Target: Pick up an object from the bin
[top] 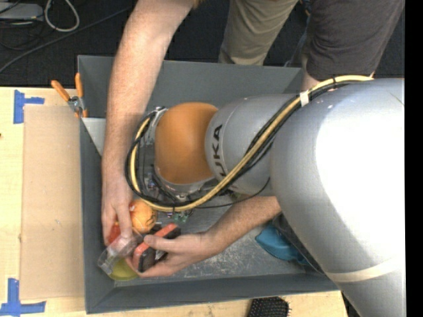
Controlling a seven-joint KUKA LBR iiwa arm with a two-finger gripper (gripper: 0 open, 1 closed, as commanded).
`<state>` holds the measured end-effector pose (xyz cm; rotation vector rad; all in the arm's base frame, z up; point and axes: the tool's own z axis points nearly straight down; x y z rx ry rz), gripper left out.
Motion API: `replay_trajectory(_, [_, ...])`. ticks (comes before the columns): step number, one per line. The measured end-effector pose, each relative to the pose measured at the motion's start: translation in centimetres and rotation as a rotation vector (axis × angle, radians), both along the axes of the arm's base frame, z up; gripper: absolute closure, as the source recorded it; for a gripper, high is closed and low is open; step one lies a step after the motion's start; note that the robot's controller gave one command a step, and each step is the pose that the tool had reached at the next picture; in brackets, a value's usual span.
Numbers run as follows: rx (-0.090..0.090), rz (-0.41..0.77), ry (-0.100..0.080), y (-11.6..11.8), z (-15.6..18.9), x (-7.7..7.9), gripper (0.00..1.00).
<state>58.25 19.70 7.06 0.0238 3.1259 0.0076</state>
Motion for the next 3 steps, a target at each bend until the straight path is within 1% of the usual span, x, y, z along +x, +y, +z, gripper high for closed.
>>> replay_trajectory(1, [-0.003,-0.039,-0.002,-2.3,0.1,-6.8,0.0])
replay_trajectory(2, [0.0,-0.038,0.001,-1.4,6.5,-6.0,0.0])
replay_trajectory(3, [-0.006,0.127,0.01,-3.8,9.1,-9.0,0.0])
